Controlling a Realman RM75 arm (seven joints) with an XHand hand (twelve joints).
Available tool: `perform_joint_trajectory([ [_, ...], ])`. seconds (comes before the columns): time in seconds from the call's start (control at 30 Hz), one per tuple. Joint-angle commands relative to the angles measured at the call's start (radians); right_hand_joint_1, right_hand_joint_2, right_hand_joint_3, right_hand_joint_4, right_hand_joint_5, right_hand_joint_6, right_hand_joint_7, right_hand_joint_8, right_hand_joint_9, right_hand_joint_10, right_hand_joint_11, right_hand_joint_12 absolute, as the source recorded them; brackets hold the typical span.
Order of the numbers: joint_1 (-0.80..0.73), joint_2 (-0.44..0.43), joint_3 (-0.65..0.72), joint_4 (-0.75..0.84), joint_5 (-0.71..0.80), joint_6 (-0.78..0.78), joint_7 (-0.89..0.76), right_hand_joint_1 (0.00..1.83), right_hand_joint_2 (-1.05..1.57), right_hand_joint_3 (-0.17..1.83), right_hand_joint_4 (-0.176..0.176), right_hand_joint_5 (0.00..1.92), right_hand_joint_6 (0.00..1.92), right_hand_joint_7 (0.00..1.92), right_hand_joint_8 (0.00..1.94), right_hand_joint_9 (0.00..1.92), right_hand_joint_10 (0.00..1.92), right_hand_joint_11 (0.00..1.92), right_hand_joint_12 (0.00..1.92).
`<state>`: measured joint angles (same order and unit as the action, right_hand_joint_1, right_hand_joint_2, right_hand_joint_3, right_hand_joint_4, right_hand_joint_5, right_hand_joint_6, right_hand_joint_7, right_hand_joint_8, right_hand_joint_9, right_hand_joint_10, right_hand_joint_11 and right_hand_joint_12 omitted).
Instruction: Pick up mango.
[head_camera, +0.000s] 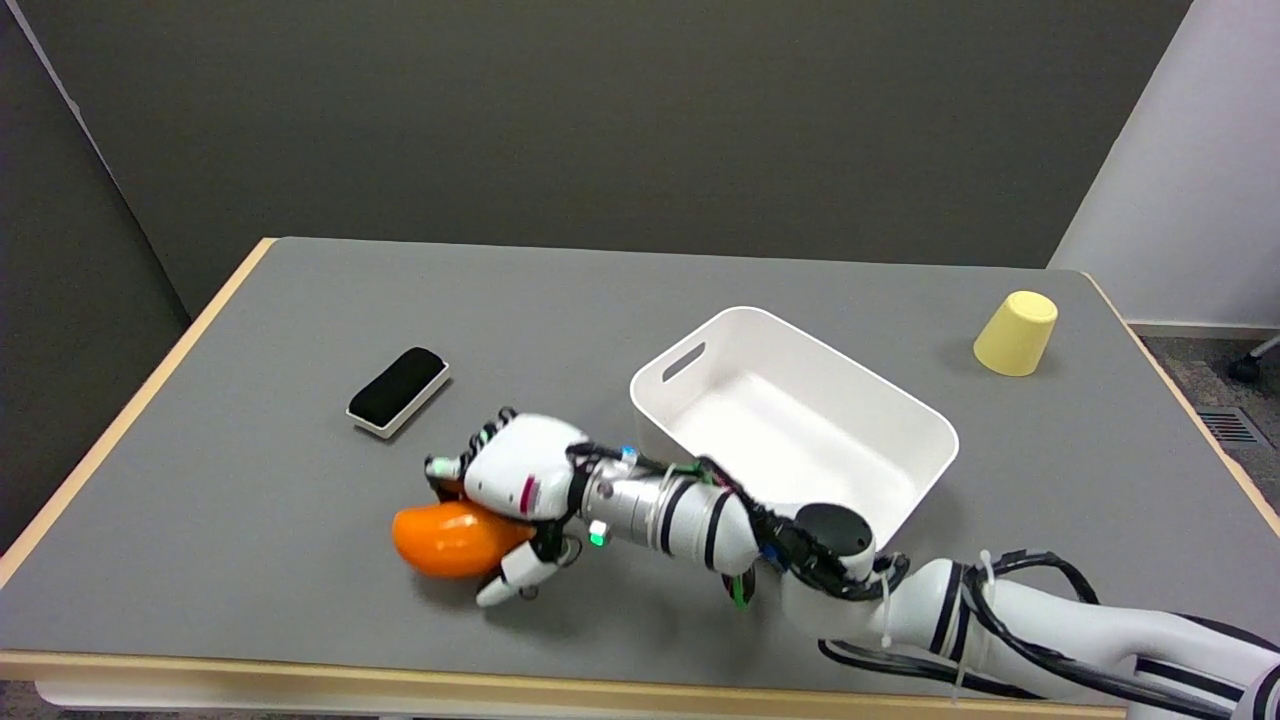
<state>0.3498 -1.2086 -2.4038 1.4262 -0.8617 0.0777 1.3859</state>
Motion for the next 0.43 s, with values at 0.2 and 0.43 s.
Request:
perform_joint_trajectory([
  [0.2, 0.021, 0.202, 0.382, 0.399, -0.093, -0.163, -0.001, 1.19, 1.23, 0.09, -0.176, 0.51, 1.51, 0.86, 1.38, 0.78, 1.29, 0.62, 1.68],
  [0.43, -0.077, 0.221, 0.559, 0.393, -0.086, -0.178, 0.002, 1.2, 1.2, 0.13, -0.176, 0.54, 1.5, 0.88, 1.34, 0.79, 1.3, 0.63, 1.67],
])
